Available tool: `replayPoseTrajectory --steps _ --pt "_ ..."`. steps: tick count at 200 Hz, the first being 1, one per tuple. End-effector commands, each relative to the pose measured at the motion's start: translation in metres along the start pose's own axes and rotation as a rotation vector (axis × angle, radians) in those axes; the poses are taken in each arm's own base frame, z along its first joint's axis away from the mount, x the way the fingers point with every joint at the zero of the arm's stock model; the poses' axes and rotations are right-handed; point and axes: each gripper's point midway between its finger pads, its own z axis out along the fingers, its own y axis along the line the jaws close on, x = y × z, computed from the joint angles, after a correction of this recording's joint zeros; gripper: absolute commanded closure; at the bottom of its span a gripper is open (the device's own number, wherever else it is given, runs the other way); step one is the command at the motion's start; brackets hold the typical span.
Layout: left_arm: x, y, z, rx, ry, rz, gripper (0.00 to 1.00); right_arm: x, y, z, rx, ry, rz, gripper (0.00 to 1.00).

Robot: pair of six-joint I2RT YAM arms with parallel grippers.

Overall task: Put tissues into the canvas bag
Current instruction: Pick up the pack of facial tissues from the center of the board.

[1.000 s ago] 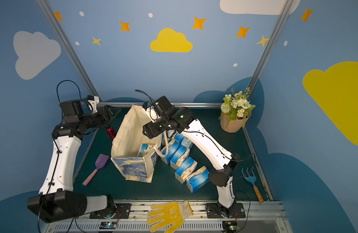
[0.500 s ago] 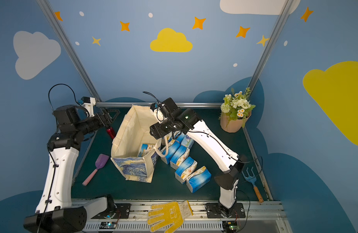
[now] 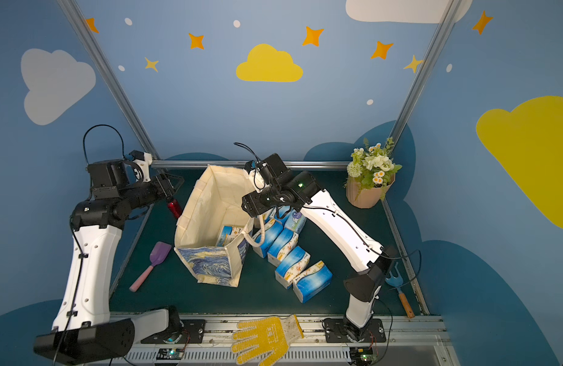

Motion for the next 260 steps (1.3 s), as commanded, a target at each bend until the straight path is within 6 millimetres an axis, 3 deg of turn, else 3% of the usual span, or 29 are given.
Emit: replayPoseTrajectory --steps 1,19,47,69,95,120,153,187,227,260 --pt "0.011 0.015 -0.002 -0.167 0.03 0.085 0.96 0.002 -0.026 -0.028 0.105 -0.048 0.039 0.21" --pt "0.024 0.015 0.007 -0.199 0.085 0.121 0.96 0.014 -0.052 -0.044 0.187 -0.059 0.08 0.21" --pt "0.037 0.034 0.023 -0.27 0.179 0.099 0.96 0.038 -0.083 -0.063 0.257 -0.062 0.159 0.2" --pt "0.05 0.039 0.035 -0.277 0.285 0.086 0.96 0.051 -0.097 -0.073 0.285 -0.071 0.211 0.2" --pt "0.058 0.031 0.047 -0.204 0.349 0.08 0.96 0.058 -0.104 -0.074 0.287 -0.08 0.248 0.2" --pt "0.068 0.013 0.055 -0.096 0.395 0.078 0.96 0.061 -0.106 -0.068 0.279 -0.072 0.263 0.2" --pt "0.076 0.012 0.058 -0.073 0.426 0.071 0.96 0.066 -0.112 -0.06 0.284 -0.048 0.276 0.2" --pt "0.076 0.007 0.058 -0.043 0.413 0.073 0.96 0.083 -0.133 -0.048 0.294 -0.009 0.354 0.2" --pt "0.072 0.013 0.056 -0.089 0.393 0.087 0.96 0.109 -0.164 -0.015 0.32 0.088 0.484 0.18" --pt "0.071 0.016 0.056 -0.099 0.363 0.098 0.83 0.12 -0.177 0.019 0.314 0.143 0.556 0.15"
